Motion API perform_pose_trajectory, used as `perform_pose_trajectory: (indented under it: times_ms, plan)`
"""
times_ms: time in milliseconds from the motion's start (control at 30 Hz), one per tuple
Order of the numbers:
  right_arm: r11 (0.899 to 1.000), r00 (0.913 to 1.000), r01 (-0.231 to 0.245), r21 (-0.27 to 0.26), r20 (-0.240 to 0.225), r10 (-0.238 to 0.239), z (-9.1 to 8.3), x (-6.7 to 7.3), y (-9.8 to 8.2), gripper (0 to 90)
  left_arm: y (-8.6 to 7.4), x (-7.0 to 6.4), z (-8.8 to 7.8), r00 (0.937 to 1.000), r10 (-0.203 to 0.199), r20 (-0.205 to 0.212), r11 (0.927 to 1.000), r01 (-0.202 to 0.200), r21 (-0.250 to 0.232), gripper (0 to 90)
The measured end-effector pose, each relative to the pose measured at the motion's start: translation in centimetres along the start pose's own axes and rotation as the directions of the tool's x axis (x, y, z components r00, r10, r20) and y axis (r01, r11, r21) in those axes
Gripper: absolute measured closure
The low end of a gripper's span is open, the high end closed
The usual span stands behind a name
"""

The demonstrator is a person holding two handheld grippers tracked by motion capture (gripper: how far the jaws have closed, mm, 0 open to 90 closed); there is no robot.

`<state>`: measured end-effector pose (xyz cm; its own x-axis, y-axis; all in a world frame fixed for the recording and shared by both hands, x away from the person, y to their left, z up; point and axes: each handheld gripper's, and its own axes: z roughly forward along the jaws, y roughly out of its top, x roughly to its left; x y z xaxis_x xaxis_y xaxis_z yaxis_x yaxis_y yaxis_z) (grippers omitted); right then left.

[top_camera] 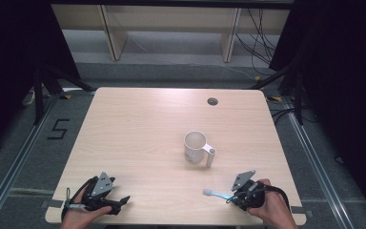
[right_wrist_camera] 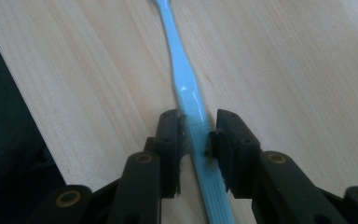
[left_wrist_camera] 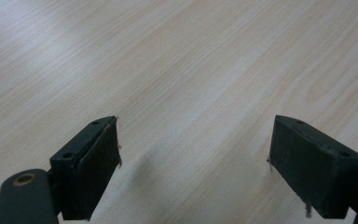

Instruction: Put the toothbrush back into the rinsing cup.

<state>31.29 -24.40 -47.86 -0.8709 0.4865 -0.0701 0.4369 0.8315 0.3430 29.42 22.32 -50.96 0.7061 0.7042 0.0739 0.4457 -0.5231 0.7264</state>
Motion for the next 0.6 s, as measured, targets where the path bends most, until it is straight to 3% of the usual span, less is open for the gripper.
perform_pose_trajectory:
  times_ms: [400,433,567,600]
  plan:
    - [0.995,0.9991,0.037,0.094,0.017,-0.039,0.3,0.4,1.5,72.9,0.0,0.1,0.0,0.9999,0.014,-0.002,0.9999,-0.014,0.009,15.3]
    - [0.991,0.9985,0.052,0.120,0.012,-0.054,0.3,0.4,1.9,74.1,0.0,0.0,0.0,1.0000,0.001,0.002,1.0000,-0.001,0.001,15.3]
    - [0.981,0.9986,0.051,0.189,-0.025,-0.047,0.4,0.3,2.7,75.3,0.1,0.1,-0.1,0.9999,0.017,0.002,0.9998,-0.017,0.010,15.3]
    - [0.978,0.9975,0.069,0.199,-0.025,-0.066,0.5,0.2,2.9,75.4,0.1,0.1,-0.1,0.9999,0.016,0.002,0.9998,-0.016,0.009,15.3]
